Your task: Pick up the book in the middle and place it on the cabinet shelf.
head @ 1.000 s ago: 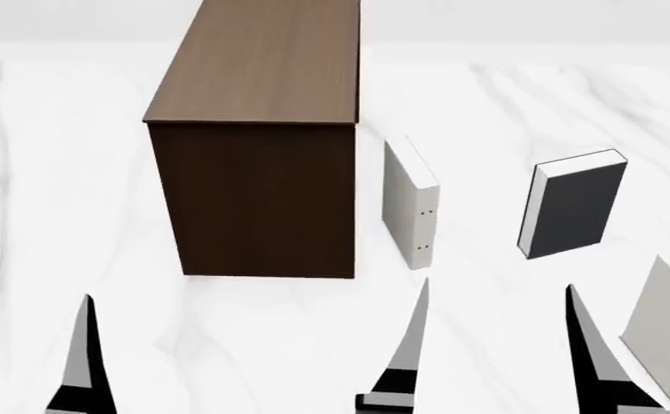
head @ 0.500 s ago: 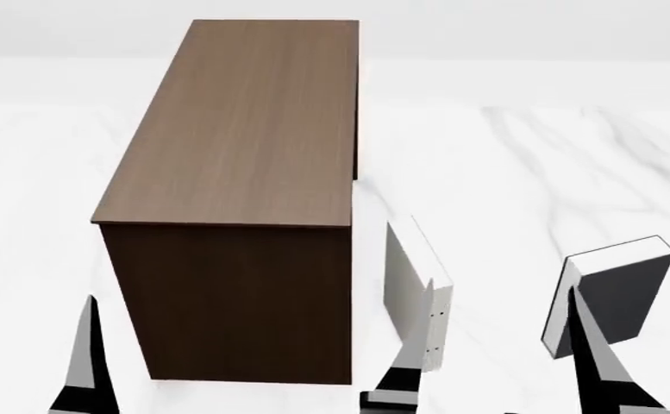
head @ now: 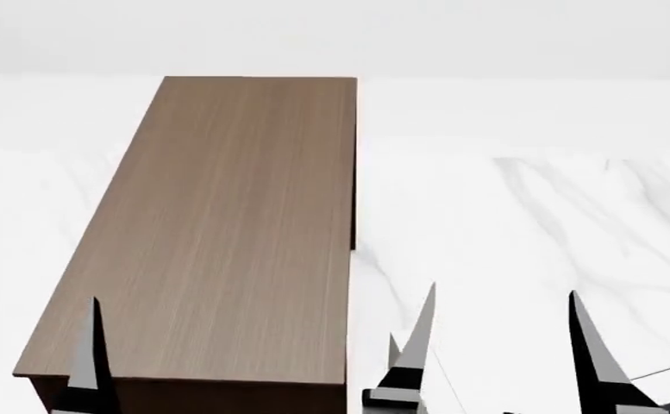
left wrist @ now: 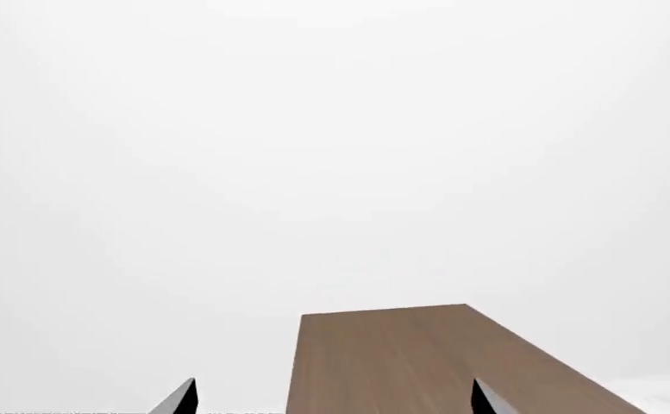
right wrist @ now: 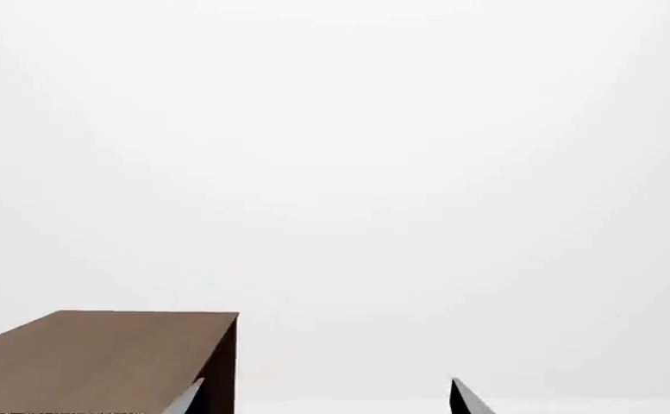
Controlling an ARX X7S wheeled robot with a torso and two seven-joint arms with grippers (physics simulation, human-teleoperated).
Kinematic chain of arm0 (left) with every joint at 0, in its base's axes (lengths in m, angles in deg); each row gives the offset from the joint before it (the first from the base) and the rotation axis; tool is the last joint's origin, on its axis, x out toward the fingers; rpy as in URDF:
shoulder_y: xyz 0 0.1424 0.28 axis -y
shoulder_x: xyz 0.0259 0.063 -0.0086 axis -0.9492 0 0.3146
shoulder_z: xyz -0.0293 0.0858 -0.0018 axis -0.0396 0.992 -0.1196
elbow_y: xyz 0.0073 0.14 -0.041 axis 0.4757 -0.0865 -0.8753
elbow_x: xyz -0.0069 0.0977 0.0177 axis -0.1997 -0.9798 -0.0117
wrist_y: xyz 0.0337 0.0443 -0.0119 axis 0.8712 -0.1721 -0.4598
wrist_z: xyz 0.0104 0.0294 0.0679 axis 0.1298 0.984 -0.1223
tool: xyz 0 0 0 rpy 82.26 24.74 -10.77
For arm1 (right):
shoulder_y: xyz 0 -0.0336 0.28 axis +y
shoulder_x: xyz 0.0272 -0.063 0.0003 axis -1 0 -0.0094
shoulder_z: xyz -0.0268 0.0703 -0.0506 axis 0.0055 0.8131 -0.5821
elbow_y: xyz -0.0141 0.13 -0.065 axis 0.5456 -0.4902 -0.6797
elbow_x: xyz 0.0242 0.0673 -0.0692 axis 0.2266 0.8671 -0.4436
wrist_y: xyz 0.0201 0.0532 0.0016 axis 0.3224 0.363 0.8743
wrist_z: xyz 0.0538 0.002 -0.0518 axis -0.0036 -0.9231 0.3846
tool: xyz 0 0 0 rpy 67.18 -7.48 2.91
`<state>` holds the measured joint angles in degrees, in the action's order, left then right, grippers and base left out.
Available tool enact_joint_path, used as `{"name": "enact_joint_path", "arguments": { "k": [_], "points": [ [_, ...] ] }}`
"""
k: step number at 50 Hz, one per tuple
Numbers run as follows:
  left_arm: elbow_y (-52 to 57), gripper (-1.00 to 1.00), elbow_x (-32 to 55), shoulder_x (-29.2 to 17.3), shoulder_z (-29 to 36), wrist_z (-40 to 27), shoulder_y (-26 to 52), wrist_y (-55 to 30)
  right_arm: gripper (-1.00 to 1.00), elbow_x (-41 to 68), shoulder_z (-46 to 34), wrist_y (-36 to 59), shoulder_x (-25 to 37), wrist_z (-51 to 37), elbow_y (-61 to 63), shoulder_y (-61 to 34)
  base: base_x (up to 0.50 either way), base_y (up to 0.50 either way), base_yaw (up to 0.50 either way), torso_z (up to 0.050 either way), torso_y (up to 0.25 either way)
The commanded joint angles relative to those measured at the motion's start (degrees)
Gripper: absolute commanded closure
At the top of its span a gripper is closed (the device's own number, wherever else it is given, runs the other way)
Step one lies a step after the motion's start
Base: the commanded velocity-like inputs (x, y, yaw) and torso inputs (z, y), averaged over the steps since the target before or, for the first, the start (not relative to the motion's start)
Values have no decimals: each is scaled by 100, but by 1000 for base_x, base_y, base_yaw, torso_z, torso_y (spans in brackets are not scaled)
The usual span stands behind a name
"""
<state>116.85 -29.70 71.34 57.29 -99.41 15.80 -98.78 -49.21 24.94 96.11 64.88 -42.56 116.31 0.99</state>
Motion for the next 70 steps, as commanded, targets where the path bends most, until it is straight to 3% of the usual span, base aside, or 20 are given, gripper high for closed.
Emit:
{"name": "enact_joint_path", "arguments": {
  "k": [1, 22, 58, 70],
  "points": [
    [-28, -100, 21, -37, 41, -43, 0, 7, -100, -375, -100, 271, 33, -302, -176, -99, 0, 0, 0, 0, 0],
    [-97, -100, 83, -140, 135, -196, 31, 8, -100, 219, 88, -332, 41, -197, -223, 120, 0, 0, -5, 0, 0],
    [31, -100, 336, -338, 196, -350, 18, 112, -100, 154, 63, 16, 127, -570, -116, 4, -1, -4, -443, 0, 0],
    [-43, -100, 440, -389, 243, -329, 6, 257, -100, 233, 47, 54, 155, -596, -135, -7, 0, 0, 0, 50, 0]
  ]
}}
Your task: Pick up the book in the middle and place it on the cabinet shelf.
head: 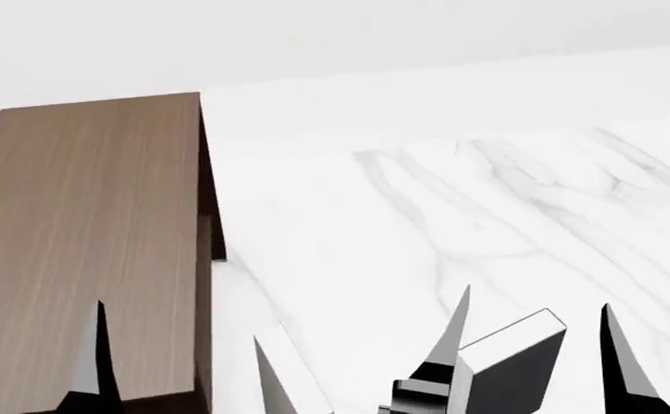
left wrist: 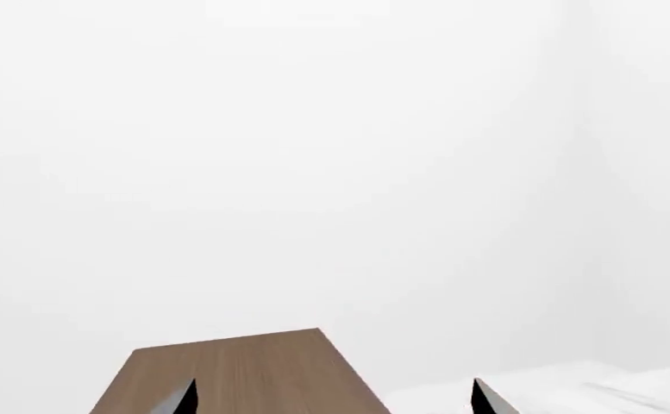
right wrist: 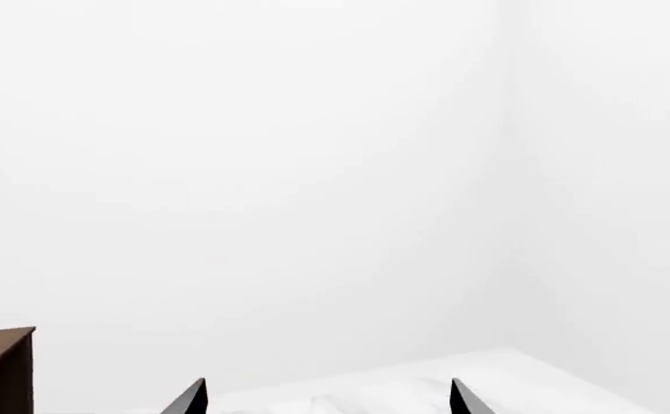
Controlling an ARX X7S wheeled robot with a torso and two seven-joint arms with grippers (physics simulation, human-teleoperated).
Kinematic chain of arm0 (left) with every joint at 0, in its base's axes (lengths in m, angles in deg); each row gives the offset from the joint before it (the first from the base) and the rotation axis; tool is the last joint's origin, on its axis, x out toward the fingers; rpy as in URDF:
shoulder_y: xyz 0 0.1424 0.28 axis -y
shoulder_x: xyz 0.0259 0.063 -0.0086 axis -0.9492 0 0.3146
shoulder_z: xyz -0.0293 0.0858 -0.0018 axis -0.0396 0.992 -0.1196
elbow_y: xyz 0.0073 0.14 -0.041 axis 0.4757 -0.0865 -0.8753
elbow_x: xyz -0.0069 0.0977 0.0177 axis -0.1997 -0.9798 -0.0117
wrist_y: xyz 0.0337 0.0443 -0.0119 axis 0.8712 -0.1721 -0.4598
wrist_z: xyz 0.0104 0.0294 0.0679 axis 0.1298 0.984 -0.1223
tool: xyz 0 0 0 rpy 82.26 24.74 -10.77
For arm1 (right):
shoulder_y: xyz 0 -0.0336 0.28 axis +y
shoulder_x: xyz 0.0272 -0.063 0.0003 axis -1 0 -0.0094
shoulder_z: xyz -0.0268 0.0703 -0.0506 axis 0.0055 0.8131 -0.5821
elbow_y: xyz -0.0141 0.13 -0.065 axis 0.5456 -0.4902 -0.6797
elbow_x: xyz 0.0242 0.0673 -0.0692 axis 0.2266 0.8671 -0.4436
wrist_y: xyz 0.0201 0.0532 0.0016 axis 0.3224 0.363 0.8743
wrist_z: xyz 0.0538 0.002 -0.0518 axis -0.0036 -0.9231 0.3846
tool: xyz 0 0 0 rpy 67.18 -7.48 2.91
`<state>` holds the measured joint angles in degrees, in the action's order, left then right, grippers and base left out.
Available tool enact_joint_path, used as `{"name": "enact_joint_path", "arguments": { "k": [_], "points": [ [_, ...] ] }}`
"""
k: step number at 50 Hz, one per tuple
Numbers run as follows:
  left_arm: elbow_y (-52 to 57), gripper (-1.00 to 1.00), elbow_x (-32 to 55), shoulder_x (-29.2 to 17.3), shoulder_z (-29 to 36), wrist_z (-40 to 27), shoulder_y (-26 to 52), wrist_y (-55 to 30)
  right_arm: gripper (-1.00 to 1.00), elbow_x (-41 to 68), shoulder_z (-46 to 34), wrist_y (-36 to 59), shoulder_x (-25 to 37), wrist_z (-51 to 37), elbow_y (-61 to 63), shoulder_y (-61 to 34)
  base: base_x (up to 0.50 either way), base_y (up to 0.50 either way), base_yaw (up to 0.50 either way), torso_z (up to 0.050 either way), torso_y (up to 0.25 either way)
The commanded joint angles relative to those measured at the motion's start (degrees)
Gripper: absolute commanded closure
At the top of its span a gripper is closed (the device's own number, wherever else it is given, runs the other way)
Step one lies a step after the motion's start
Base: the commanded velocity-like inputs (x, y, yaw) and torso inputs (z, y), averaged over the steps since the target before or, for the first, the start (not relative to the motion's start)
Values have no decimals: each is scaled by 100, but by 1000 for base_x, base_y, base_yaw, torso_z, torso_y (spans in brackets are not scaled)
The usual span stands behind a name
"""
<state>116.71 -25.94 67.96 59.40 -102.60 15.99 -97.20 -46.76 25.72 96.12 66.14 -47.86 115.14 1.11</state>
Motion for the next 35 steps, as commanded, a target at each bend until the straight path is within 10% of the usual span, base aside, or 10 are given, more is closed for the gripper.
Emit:
{"name": "enact_joint_path", "arguments": {
  "k": [1, 35],
  "points": [
    [-43, -100, 71, -55, 31, -11, -18, 117, -100, -9, -36, 49, 32, -70, -15, -13, 0, 0, 0, 50, 0],
    [61, -100, -82, -264, 350, -76, 16, 29, -100, 112, -110, 1, 139, -199, -97, -23, 0, 0, 0, 48, -48]
  ]
}}
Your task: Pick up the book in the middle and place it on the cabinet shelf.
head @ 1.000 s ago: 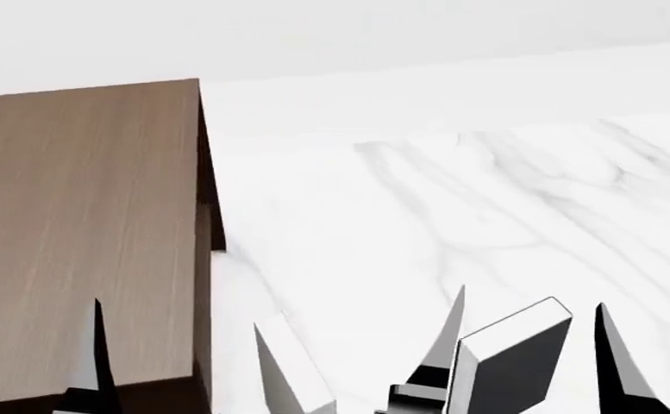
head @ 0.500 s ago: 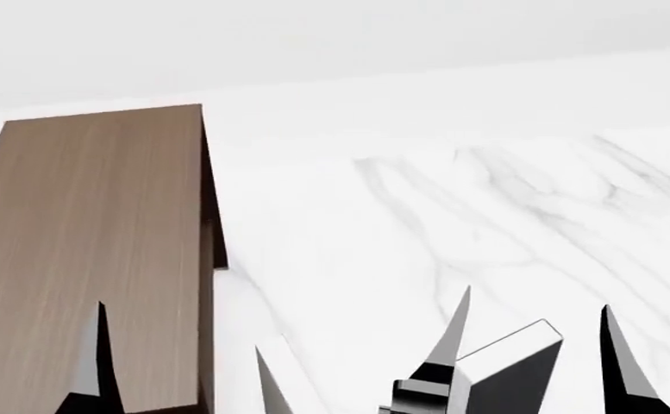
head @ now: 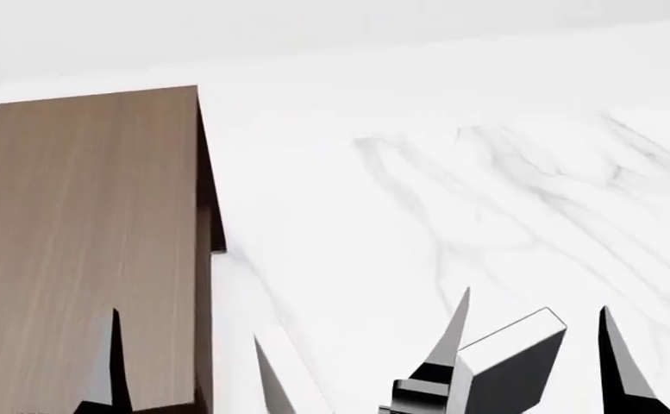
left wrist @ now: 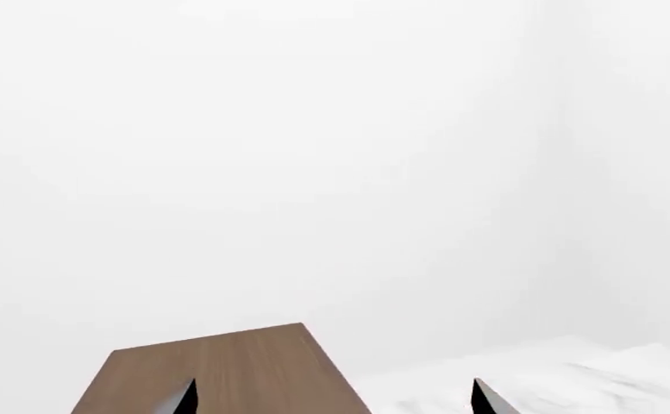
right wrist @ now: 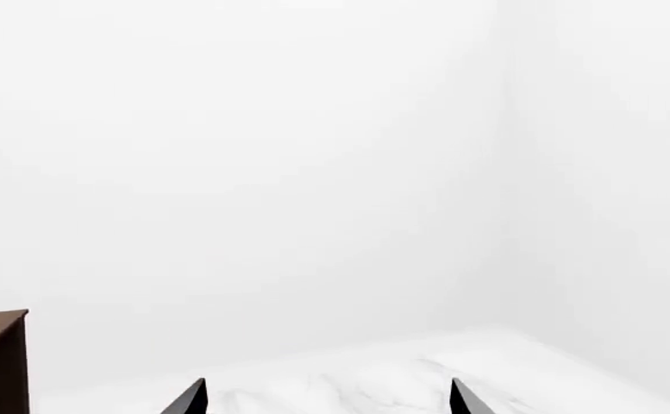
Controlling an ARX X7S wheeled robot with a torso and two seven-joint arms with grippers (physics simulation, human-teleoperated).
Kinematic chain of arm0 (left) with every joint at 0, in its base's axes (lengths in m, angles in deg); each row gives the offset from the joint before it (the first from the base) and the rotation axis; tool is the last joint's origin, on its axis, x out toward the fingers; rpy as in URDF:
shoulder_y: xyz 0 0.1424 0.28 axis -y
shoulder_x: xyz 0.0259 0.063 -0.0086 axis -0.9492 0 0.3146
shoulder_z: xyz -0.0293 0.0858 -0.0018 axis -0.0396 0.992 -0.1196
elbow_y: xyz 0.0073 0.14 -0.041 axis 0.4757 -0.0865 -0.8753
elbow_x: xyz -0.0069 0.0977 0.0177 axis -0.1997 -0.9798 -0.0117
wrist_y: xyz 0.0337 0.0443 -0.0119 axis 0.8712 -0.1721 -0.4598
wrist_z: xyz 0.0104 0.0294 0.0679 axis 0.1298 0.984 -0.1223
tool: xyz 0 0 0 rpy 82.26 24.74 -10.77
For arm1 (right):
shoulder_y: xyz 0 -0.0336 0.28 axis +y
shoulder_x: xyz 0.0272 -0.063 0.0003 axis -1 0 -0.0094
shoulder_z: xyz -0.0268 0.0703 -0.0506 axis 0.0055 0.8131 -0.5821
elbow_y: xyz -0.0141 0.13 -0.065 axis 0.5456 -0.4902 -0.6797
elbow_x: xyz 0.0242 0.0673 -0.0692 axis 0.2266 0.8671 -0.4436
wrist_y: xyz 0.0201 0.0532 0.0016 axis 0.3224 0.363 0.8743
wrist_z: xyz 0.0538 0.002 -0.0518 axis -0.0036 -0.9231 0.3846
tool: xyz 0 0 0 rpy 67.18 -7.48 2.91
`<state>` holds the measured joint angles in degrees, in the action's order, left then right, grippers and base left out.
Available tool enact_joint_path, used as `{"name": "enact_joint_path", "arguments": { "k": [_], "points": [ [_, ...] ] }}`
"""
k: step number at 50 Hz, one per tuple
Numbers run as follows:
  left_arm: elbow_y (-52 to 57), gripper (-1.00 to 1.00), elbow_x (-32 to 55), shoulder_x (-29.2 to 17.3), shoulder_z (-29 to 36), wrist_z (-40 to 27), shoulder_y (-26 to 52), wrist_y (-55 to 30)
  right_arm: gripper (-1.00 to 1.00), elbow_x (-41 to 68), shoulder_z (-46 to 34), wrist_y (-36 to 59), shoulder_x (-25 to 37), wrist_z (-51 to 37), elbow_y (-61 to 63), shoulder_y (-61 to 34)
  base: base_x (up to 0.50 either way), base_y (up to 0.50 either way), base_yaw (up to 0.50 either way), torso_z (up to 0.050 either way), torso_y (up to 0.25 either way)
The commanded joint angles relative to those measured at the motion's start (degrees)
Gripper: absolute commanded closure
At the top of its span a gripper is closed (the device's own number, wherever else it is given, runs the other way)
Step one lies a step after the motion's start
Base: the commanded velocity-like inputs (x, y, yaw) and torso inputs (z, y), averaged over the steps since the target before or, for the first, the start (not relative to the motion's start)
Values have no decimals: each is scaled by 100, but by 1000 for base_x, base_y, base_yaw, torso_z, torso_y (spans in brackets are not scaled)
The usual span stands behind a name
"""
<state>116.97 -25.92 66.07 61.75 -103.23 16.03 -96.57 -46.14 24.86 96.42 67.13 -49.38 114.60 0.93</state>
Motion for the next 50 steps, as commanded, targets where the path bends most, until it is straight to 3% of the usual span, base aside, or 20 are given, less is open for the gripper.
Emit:
{"name": "enact_joint_path", "arguments": {
  "k": [1, 11, 27, 42, 44, 50],
  "points": [
    [30, -100, -82, -77, 118, -16, 7, -25, -100, 50, -30, -30, 45, -53, -46, -3, 0, 0, 0, 40, -199],
    [47, -100, 210, -14, -38, -52, -25, 224, -100, 92, -59, -136, 83, -88, -158, 7, 0, 0, 0, 36, -177],
    [420, -100, 264, 32, -188, -493, 146, -808, -100, 165, -100, -83, 150, -175, -74, -4, 0, 0, 0, 0, 0],
    [365, -100, 119, 29, -205, -763, 203, -1028, -100, 272, -109, 8, 196, -246, 27, -67, 0, 0, 0, 0, 0],
    [373, -100, 117, 24, -203, -778, 208, -1049, -100, 355, -86, 120, 167, -266, 70, -177, 0, 0, 0, 0, 0],
    [386, -100, 134, 32, -183, -816, 208, -1062, -100, 439, -310, 1441, -67, -368, -179, -1852, 0, 0, 0, 0, 0]
  ]
}}
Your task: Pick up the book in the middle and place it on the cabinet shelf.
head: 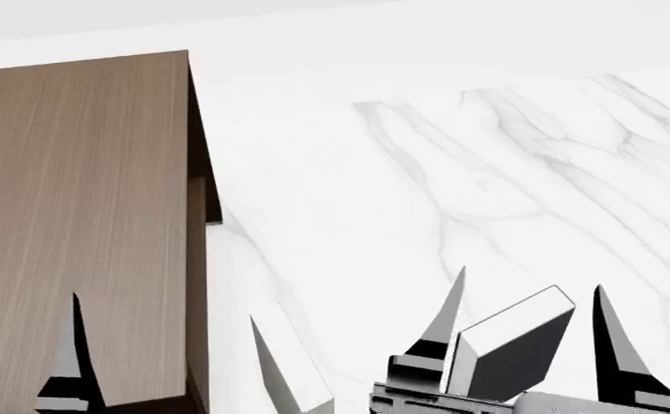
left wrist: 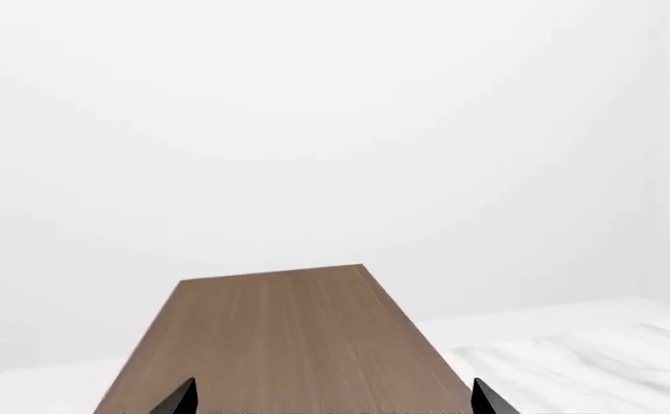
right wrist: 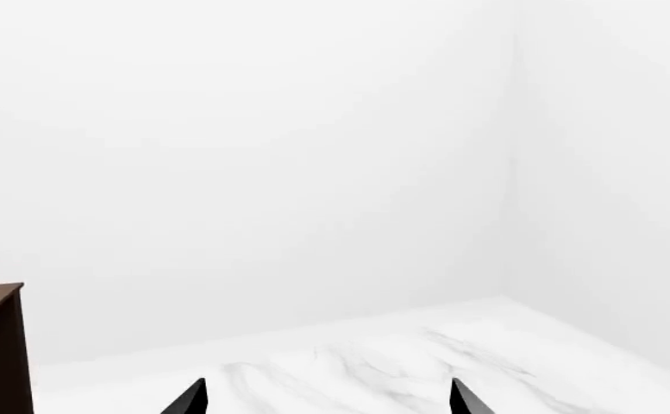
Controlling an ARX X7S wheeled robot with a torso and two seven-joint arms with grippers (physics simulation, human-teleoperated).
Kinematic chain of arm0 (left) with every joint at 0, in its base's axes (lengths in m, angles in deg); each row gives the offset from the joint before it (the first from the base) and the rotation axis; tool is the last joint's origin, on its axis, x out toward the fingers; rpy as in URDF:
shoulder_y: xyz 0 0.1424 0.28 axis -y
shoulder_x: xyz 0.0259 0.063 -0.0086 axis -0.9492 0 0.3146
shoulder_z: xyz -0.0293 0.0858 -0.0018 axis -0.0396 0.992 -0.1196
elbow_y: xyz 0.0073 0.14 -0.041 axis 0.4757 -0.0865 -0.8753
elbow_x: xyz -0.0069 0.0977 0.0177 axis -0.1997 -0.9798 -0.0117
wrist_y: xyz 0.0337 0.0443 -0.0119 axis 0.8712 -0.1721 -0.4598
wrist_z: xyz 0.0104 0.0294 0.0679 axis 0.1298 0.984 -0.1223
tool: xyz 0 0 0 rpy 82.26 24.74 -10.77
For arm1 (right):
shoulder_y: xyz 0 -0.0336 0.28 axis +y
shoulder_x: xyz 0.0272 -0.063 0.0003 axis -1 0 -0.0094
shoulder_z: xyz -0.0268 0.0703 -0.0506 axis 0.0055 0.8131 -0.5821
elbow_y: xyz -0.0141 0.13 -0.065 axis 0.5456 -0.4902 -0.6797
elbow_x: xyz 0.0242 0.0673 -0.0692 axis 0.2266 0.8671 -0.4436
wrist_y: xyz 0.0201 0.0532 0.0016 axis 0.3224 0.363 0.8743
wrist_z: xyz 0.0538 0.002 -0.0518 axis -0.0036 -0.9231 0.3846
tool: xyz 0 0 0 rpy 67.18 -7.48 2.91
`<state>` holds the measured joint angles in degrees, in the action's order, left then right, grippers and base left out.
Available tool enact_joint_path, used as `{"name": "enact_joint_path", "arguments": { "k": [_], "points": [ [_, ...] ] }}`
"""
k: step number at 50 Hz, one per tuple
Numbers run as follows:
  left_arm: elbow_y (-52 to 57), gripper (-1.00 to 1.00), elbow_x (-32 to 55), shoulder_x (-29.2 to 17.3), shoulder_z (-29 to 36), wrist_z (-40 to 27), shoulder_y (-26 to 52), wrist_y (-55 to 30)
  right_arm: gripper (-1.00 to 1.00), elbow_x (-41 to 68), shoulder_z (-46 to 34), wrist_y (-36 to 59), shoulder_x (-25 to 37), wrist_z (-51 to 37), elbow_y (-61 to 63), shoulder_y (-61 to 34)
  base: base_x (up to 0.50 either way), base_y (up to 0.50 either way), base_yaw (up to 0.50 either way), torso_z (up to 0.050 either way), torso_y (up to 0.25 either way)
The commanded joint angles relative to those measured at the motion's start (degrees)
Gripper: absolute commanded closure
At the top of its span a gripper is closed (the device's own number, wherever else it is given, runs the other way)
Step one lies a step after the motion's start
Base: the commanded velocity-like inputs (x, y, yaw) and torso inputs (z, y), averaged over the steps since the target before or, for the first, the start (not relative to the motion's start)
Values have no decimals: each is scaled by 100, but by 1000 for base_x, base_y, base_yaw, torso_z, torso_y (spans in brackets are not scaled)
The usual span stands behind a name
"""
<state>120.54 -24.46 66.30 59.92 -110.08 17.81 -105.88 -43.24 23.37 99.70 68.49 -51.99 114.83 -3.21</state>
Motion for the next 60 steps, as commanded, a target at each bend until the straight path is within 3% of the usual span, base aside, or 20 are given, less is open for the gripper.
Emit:
{"name": "enact_joint_path", "arguments": {
  "k": [1, 22, 28, 32, 36, 44, 45, 49, 52, 60],
  "points": [
    [14, -100, 13, 9, -3, -118, 30, -107, -100, 138, -164, 1248, -259, -152, -361, -1668, 0, 0, 0, 0, 0],
    [-31, -100, 98, -63, -35, -167, 46, -75, -100, -86, -291, 1055, -757, -69, -4330, -4716, 0, 0, 0, 0, 0],
    [10, -100, 126, -90, -59, -197, 24, -110, -100, -467, -378, 690, -1053, -651, -5376, -5417, 0, 0, 0, 0, 0],
    [-6, -100, 130, -104, -63, -209, 19, -90, -100, -244, -5, 209, -1283, -966, -6371, -5824, 0, 0, 0, 0, 0],
    [-113, -100, 132, -88, -36, -209, 11, -10, -100, -542, -71, -317, -1346, -1850, -7129, -6259, 0, 0, 0, 0, 0],
    [-111, -100, 141, -92, 22, -226, 7, -3, -100, 912, -322, -934, -1395, -2814, -9159, -7096, 0, 0, 0, 0, 0],
    [-148, -100, 115, -93, 57, -223, 23, -5, -100, 1332, -391, -1162, -1404, -3292, -9708, -7309, 0, 0, 0, 0, 0],
    [-165, -100, 112, -90, 102, -229, 38, -8, -100, 2707, -1537, -1825, -1407, -3742, -10965, -7926, 0, 0, 0, 0, 0],
    [-187, -100, 150, -92, 80, -229, 43, 0, -100, 3803, -2124, -1733, -1407, -4445, -11506, -8250, 0, 0, 0, 0, 0],
    [-74, -100, 230, -133, 5, -270, 58, -100, -100, 3660, -1911, -1210, -1405, -5335, -11511, -8360, 0, 0, 0, 0, 0]
  ]
}}
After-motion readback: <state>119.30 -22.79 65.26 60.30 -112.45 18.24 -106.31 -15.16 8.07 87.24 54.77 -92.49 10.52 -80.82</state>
